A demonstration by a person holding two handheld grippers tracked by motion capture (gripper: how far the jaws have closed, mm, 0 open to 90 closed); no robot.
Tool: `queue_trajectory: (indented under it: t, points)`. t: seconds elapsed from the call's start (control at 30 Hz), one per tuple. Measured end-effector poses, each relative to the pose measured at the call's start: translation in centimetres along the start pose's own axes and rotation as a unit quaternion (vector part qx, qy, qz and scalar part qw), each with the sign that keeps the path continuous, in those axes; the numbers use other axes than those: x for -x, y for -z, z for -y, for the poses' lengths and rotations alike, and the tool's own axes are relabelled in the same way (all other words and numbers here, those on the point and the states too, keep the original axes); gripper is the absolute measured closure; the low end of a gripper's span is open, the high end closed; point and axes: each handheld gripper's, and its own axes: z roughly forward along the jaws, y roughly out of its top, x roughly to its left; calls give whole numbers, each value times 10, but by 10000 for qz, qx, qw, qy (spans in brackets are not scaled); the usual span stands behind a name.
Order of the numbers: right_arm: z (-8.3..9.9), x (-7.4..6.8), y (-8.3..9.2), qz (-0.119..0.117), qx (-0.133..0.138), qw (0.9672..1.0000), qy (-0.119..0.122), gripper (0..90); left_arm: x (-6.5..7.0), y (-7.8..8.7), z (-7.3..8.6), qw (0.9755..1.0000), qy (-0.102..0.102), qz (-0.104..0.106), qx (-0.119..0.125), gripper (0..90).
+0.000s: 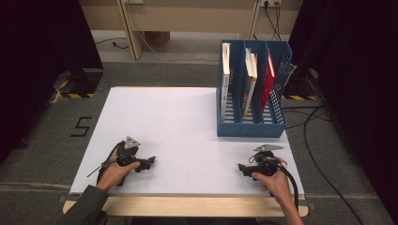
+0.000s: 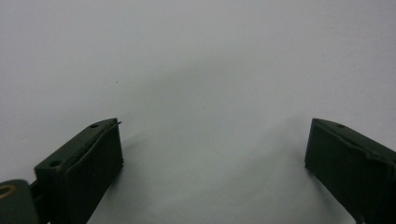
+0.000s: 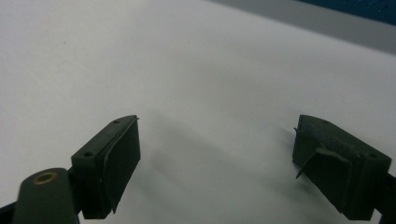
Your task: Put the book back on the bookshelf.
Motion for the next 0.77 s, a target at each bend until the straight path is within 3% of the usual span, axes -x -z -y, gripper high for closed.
queue_trajectory:
  t: [0.2, 0.77]
  points:
    - [6, -9, -5, 168, 3, 9983, 565, 85, 0, 0, 0, 10000, -2, 3, 1, 36]
    - [10, -8, -5, 153, 178, 9980, 580, 84, 0, 0, 0, 10000, -3, 6, -1, 35]
